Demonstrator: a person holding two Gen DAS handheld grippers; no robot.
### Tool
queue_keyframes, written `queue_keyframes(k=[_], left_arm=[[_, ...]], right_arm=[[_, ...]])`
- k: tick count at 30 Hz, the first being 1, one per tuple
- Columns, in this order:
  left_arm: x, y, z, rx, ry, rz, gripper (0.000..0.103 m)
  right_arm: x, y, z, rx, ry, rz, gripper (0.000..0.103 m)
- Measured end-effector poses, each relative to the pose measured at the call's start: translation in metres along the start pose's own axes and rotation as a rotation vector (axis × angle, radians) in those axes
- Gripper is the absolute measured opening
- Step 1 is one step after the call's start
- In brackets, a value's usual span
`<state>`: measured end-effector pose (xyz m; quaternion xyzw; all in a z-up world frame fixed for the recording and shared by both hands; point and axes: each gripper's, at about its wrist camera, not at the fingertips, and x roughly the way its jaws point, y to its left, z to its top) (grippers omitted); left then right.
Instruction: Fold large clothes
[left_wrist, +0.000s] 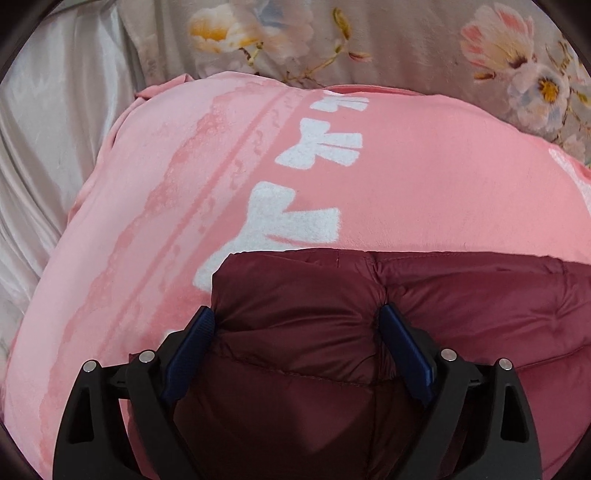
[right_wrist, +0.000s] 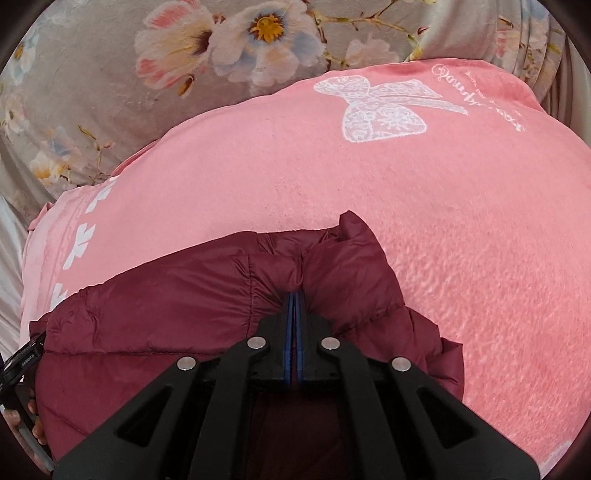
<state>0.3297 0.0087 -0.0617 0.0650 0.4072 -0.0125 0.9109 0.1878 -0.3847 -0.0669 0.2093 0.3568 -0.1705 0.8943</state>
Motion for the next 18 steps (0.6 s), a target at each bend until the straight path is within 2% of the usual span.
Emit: queue_keyframes(k=[6, 8, 9, 10, 11, 13, 15, 18], left_arm=[[0.006, 0.004, 0.001, -0.033, 0.017, -0.034, 0.091], [0.004, 0.002, 0.002, -0.028, 0.014, -0.023, 0.091], [0.001, 0.002, 0.002, -0.026, 0.011, -0.006, 0.089], [-0.007, 0.002, 0.001, -0.024, 0.004, 0.019, 0.085], [-0.022, 0.003, -0.002, -0.030, -0.015, 0.025, 0.084], [-0.059, 0.001, -0.010, -0.045, -0.064, -0.049, 0.084], [-0.087, -0.007, -0.018, -0.041, -0.100, -0.094, 0.084], [-0.121, -0.035, -0.037, 0.027, -0.139, -0.126, 0.086]], right_arm=[[0.002, -0.007, 0.000, 0.030, 0.003, 0.023, 0.000], [-0.001, -0.003, 0.001, 0.020, -0.003, 0.003, 0.000], [-0.010, 0.003, 0.000, 0.004, -0.016, -0.033, 0.002], [-0.019, 0.008, -0.001, -0.006, -0.031, -0.036, 0.004], [-0.037, 0.017, -0.006, -0.017, -0.061, 0.013, 0.004], [-0.068, 0.041, -0.021, -0.069, -0.095, 0.102, 0.005], [-0.085, 0.064, -0.039, -0.135, -0.103, 0.130, 0.007], [-0.095, 0.090, -0.068, -0.203, -0.083, 0.166, 0.007]])
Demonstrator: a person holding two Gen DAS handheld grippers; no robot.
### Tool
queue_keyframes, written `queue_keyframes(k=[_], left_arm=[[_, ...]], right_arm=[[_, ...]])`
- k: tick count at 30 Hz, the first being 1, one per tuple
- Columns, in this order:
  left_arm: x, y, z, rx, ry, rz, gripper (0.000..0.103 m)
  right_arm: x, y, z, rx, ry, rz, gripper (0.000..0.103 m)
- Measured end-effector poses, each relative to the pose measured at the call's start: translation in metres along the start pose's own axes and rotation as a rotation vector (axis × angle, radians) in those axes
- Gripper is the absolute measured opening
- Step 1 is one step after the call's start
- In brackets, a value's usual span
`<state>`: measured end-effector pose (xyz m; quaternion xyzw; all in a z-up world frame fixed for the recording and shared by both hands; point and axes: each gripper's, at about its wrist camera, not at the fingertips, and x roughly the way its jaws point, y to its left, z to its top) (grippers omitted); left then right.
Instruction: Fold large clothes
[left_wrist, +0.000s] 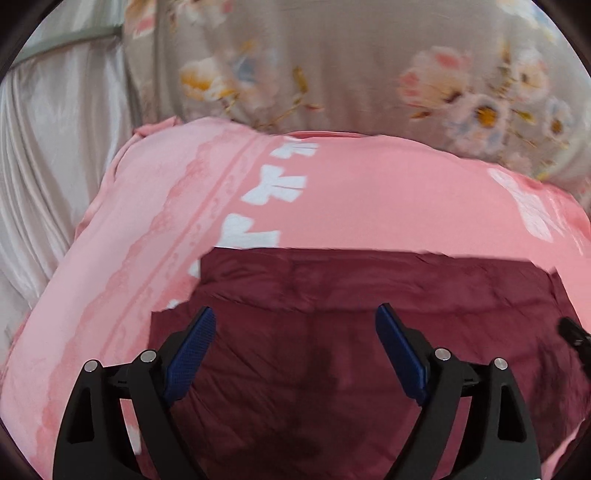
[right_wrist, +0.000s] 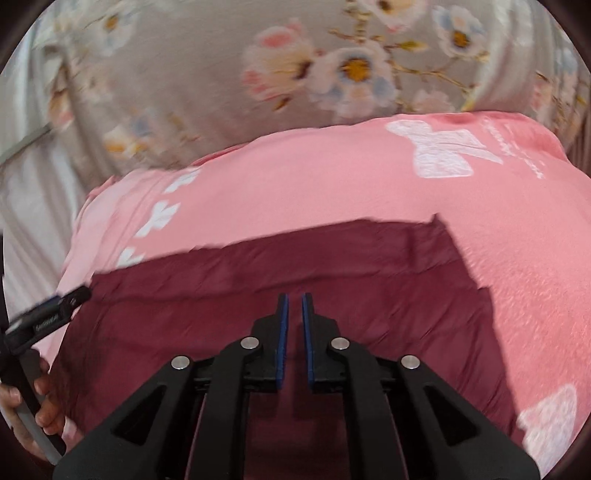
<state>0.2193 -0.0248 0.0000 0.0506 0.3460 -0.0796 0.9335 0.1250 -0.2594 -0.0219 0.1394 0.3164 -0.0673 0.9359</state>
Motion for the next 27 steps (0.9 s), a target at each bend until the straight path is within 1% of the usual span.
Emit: queue_keyframes(k=[3, 5, 6, 8, 10, 13, 15, 19, 23, 27], left_arm=[[-0.010, -0.035, -0.022, 0.087, 0.006, -0.012, 0.086], [-0.007, -0.051, -0.035, 0.130, 0.012, -0.011, 0.086], [-0.003, -0.058, -0.042, 0.139, 0.029, -0.009, 0.086], [0.009, -0.061, -0.050, 0.118, 0.081, -0.039, 0.086], [0.015, -0.059, -0.056, 0.075, 0.100, -0.051, 0.088], [0.021, -0.059, -0.062, 0.066, 0.078, -0.041, 0.090], [0.022, -0.062, -0.065, 0.073, 0.066, -0.021, 0.090], [0.024, -0.067, -0.068, 0.087, 0.070, 0.003, 0.091], [0.027, -0.070, -0.068, 0.104, 0.072, 0.027, 0.092], [0.029, -0.070, -0.068, 0.105, 0.072, 0.028, 0.093]], right_arm=[[-0.003, 0.020, -0.021, -0.024, 0.013, 0.018, 0.007], [-0.002, 0.029, -0.033, -0.032, 0.026, 0.023, 0.007], [0.001, 0.032, -0.039, -0.038, 0.036, 0.023, 0.007], [0.006, 0.035, -0.048, -0.053, 0.042, 0.002, 0.007], [0.011, 0.039, -0.056, -0.077, 0.037, -0.025, 0.007], [0.015, 0.041, -0.060, -0.087, 0.050, -0.041, 0.007], [0.019, 0.039, -0.060, -0.082, 0.065, -0.040, 0.007], [0.023, 0.035, -0.061, -0.072, 0.083, -0.030, 0.007], [0.025, 0.040, -0.063, -0.096, 0.088, -0.059, 0.007], [0.027, 0.042, -0.064, -0.105, 0.086, -0.070, 0.007]])
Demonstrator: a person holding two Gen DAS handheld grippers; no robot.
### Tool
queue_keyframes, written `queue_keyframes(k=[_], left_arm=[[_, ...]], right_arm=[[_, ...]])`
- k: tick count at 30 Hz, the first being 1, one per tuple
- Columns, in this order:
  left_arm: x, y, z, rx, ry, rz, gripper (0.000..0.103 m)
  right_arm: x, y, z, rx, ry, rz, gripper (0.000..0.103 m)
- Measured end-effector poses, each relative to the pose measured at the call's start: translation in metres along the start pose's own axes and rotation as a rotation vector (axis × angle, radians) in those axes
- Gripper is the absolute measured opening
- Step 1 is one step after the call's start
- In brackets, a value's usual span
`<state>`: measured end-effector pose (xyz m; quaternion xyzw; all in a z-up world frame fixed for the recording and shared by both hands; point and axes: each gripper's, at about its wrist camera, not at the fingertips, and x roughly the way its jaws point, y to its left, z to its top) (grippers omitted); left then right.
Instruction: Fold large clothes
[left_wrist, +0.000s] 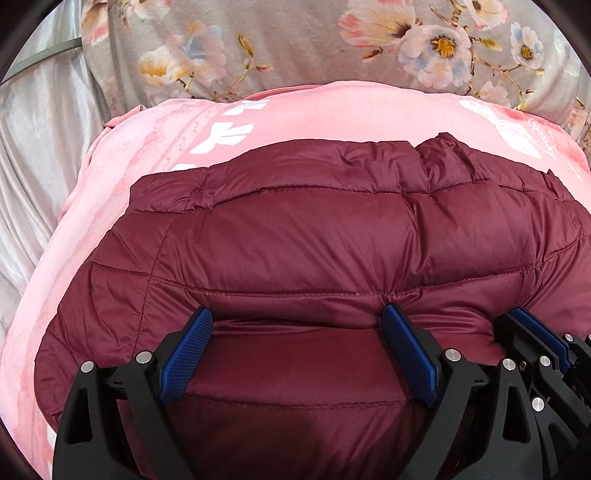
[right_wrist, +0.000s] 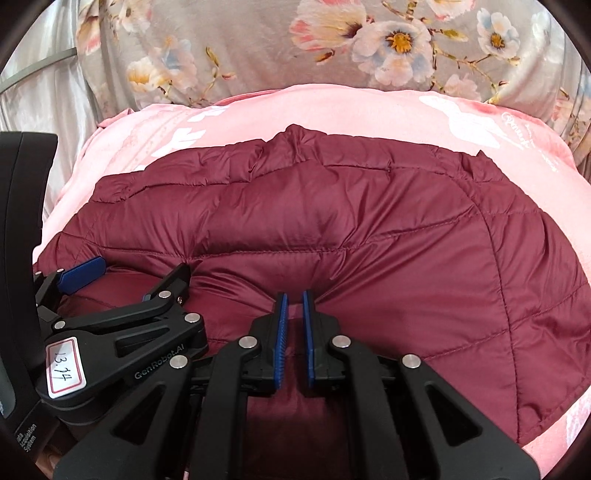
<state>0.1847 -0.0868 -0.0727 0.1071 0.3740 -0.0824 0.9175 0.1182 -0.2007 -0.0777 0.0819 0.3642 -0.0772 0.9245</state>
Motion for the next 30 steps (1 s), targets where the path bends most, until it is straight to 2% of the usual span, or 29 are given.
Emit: queue_keyframes(k=[7, 10, 13, 16, 18, 21, 24, 26, 30], left_arm=[[0.000, 0.002, 0.000, -0.003, -0.004, -0.003, 0.094], [-0.004, 0.014, -0.001, -0.047, -0.021, -0.048, 0.094], [-0.023, 0.046, -0.008, -0.138, -0.022, -0.068, 0.093], [-0.049, 0.096, -0.024, -0.245, -0.015, -0.084, 0.093], [-0.063, 0.134, -0.039, -0.317, 0.010, -0.063, 0.093], [-0.074, 0.180, -0.059, -0.425, 0.049, -0.059, 0.092], [-0.081, 0.216, -0.075, -0.519, 0.051, -0.035, 0.092], [-0.077, 0.228, -0.080, -0.554, 0.070, -0.067, 0.092], [-0.053, 0.234, -0.090, -0.629, 0.155, -0.195, 0.092]], right_arm=[[0.000, 0.000, 0.000, 0.006, 0.000, 0.007, 0.007], [-0.002, -0.006, 0.000, 0.034, -0.007, 0.044, 0.007], [-0.019, -0.012, -0.001, 0.074, -0.025, 0.065, 0.011], [-0.046, -0.004, -0.005, 0.048, -0.040, 0.097, 0.017], [-0.060, 0.007, -0.009, 0.025, -0.041, 0.101, 0.020], [-0.070, 0.023, -0.017, 0.016, -0.025, 0.150, 0.020], [-0.067, 0.039, -0.026, -0.007, 0.000, 0.163, 0.020], [-0.062, 0.047, -0.032, -0.032, 0.010, 0.135, 0.020], [-0.053, 0.045, -0.038, -0.019, 0.022, 0.129, 0.020]])
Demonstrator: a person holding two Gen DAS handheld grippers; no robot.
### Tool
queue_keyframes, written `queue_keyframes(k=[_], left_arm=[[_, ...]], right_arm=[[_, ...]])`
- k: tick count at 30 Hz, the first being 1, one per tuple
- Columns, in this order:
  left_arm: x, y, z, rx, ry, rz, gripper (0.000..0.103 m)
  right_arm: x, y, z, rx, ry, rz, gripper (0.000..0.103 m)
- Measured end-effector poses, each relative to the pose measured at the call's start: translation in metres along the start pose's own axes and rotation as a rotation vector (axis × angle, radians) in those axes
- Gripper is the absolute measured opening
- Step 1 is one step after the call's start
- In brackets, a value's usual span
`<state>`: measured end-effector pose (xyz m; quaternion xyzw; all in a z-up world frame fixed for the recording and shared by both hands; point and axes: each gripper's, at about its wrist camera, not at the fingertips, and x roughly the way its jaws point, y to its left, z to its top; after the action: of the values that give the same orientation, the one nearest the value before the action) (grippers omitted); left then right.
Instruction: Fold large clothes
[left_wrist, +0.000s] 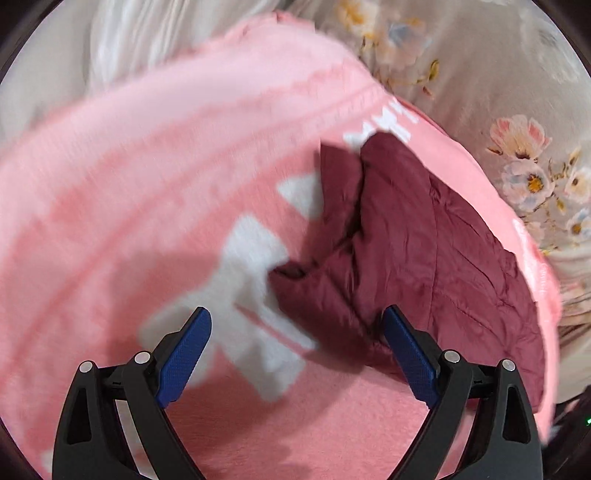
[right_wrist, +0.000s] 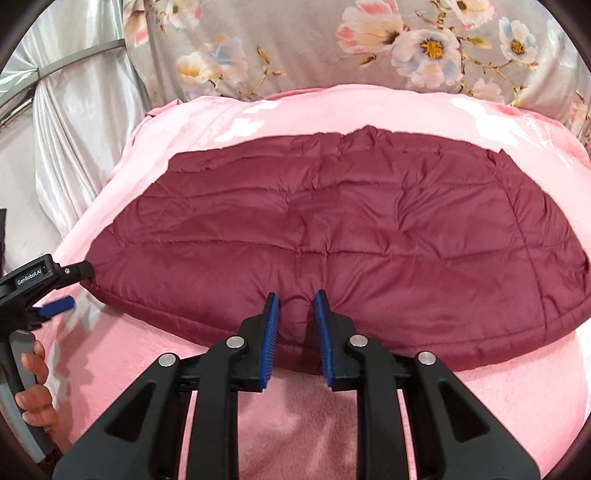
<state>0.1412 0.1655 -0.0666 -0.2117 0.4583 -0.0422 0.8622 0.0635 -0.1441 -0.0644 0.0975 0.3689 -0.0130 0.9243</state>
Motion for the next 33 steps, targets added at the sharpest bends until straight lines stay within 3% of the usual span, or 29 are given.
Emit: queue_keyframes(k=[3, 6, 8, 10, 12, 13, 15, 19, 24, 29, 33], left_arm=[[0.006, -0.009, -0.004, -0.007, -0.010, -0.019, 0.092], [0.012, -0.019, -0.003, -0.018, 0.013, -0.091, 0.090], [0.015, -0.029, -0.003, -0.015, 0.024, -0.117, 0.069], [0.016, -0.038, -0.002, -0.015, 0.055, -0.151, 0.029], [0.006, -0.047, -0.001, 0.005, 0.034, -0.154, 0.012], [-0.005, -0.055, 0.000, 0.032, 0.008, -0.159, 0.009], [-0.029, -0.066, 0.004, 0.078, -0.042, -0.189, 0.007], [-0.080, -0.090, 0.009, 0.173, -0.125, -0.283, 0.005], [-0.125, -0.116, 0.012, 0.271, -0.243, -0.278, 0.005], [-0.135, -0.154, 0.006, 0.389, -0.243, -0.275, 0.005], [-0.137, -0.178, -0.016, 0.473, -0.230, -0.282, 0.005]], right_arm=[[0.004, -0.006, -0.001, 0.026, 0.011, 0.019, 0.020], [0.008, -0.008, -0.002, 0.047, 0.021, 0.028, 0.020], [0.009, -0.010, -0.002, 0.060, 0.022, 0.032, 0.020], [0.009, -0.010, -0.003, 0.063, 0.023, 0.032, 0.019], [0.005, -0.010, -0.001, 0.071, 0.026, 0.030, 0.016], [0.001, -0.011, 0.000, 0.080, 0.023, 0.030, 0.014], [-0.011, -0.017, 0.003, 0.122, 0.007, 0.050, 0.008], [-0.021, -0.025, 0.007, 0.171, 0.015, 0.094, 0.008], [-0.019, 0.013, 0.007, 0.118, 0.103, 0.220, 0.006], [-0.002, 0.057, -0.005, 0.032, 0.133, 0.252, 0.006], [-0.023, 0.031, -0.005, 0.101, 0.111, 0.286, 0.006]])
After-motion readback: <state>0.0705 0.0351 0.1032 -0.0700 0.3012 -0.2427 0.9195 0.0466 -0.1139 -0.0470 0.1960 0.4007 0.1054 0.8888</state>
